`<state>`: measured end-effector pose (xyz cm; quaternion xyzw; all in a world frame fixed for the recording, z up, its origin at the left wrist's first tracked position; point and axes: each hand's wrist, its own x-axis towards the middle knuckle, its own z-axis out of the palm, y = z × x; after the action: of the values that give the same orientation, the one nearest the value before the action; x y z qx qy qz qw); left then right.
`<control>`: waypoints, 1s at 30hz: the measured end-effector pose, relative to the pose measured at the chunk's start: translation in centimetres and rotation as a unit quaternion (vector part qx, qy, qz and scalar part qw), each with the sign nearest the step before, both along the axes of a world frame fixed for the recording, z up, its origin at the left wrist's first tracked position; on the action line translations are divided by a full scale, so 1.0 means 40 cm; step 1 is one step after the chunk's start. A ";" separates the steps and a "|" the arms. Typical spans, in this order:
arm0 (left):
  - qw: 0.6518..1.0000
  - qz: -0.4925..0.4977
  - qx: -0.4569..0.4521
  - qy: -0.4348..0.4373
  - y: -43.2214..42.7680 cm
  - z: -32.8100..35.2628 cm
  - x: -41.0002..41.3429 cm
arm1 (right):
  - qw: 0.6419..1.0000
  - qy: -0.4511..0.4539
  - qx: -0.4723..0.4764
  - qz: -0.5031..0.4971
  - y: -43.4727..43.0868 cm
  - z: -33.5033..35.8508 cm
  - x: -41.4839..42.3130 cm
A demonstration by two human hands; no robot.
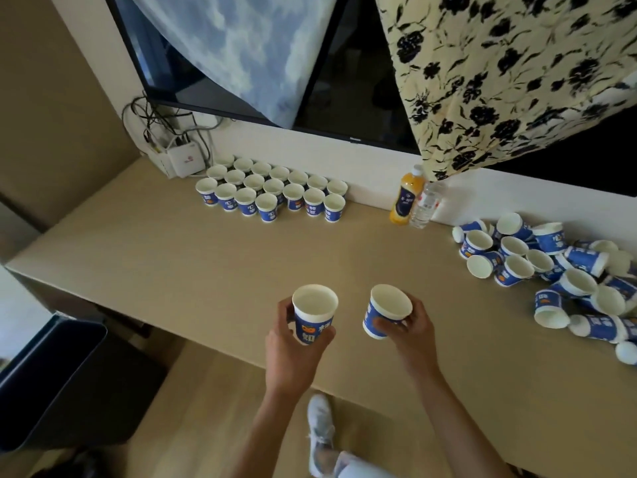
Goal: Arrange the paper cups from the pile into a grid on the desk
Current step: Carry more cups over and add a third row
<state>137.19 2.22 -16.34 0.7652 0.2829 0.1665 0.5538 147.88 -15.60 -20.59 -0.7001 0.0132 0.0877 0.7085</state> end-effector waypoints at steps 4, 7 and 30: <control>1.000 0.005 -0.002 0.013 0.102 -0.016 0.065 | 1.000 0.011 0.006 0.005 0.121 -0.032 0.075; 0.999 0.008 0.001 0.037 0.185 -0.021 0.109 | 1.000 0.017 0.017 0.006 0.220 -0.050 0.144; 0.994 -0.069 -0.032 0.077 0.690 -0.108 0.445 | 0.991 0.048 -0.123 -0.037 0.802 -0.233 0.529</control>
<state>155.00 29.82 -20.67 0.7754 0.2760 0.0594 0.5649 169.05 16.47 -29.90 -0.7758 0.0840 0.0927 0.6184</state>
